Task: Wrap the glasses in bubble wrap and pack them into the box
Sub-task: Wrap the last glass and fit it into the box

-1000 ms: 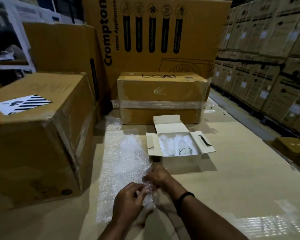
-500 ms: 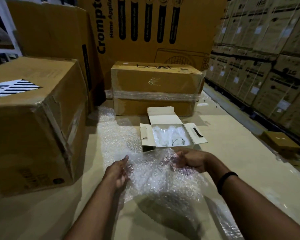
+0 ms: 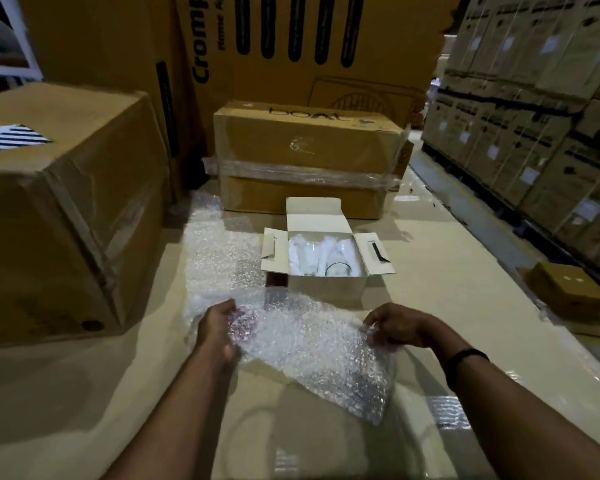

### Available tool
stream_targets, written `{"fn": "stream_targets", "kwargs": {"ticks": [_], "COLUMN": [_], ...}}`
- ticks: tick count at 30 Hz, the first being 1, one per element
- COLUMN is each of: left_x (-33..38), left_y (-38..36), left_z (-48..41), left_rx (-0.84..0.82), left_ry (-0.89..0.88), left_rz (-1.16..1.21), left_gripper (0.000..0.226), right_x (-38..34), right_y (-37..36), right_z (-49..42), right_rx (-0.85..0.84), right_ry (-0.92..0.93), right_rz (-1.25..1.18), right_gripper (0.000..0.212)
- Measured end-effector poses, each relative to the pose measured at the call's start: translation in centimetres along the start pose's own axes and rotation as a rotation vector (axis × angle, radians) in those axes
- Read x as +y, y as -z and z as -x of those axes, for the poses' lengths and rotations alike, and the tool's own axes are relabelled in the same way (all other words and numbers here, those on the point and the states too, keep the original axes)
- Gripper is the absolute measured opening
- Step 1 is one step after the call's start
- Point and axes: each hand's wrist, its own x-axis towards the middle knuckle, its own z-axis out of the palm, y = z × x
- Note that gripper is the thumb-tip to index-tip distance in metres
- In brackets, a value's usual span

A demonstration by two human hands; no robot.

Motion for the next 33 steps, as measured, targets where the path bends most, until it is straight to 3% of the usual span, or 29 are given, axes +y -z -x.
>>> {"fn": "stream_targets", "kwargs": {"ticks": [4, 8, 11, 13, 14, 16, 19, 24, 29, 31, 33], "left_x": [-0.1, -0.2, -0.5, -0.9, -1.1, -1.6, -2.5, -4.0, -3.9, -3.6, -3.3], "left_y": [0.9, 0.7, 0.4, 0.1, -0.1, -0.2, -0.3, -1.0, -0.8, -0.7, -0.3], "left_z": [0.0, 0.8, 1.2, 1.7, 1.9, 1.7, 1.8, 3.0, 3.8, 4.1, 4.3], "left_rx": [0.169, 0.226, 0.241, 0.289, 0.314, 0.334, 0.292, 0.14, 0.03, 0.007, -0.024], "left_ry": [-0.119, -0.224, -0.247, -0.272, -0.298, -0.36, -0.448, -0.576, -0.631, -0.684, -0.762], "left_rz": [0.007, -0.024, -0.062, -0.12, -0.143, -0.154, -0.169, -0.274, -0.416, -0.484, -0.51], "left_gripper": [0.027, 0.06, 0.036, 0.01, 0.008, 0.014, 0.019, 0.016, 0.015, 0.013, 0.007], "right_x": [1.1, 2.0, 2.0, 1.9, 1.7, 1.2, 1.2, -1.9, -6.7, -8.0, -8.8], "right_y": [1.5, 3.1, 2.0, -0.5, -2.2, -5.8, -9.1, -8.5, -11.2, -12.3, -12.6], "right_z": [-0.5, -1.8, -1.6, -1.2, -1.0, -0.6, -0.6, -0.6, -0.8, -1.5, -2.2], "right_rx": [0.082, 0.221, 0.433, 0.672, 0.732, 0.617, 0.303, 0.621, 0.42, 0.396, 0.46], "right_ry": [0.014, -0.001, 0.033, 0.214, 0.327, 0.456, 0.345, 0.434, 0.495, 0.481, 0.493], "right_rz": [0.259, 0.506, 0.745, 0.836, 0.805, 0.725, 0.727, 0.584, 0.565, 0.543, 0.453], "right_gripper": [0.022, 0.034, 0.043, 0.042, 0.044, 0.055, 0.061, 0.052, 0.08, 0.067, 0.032]}}
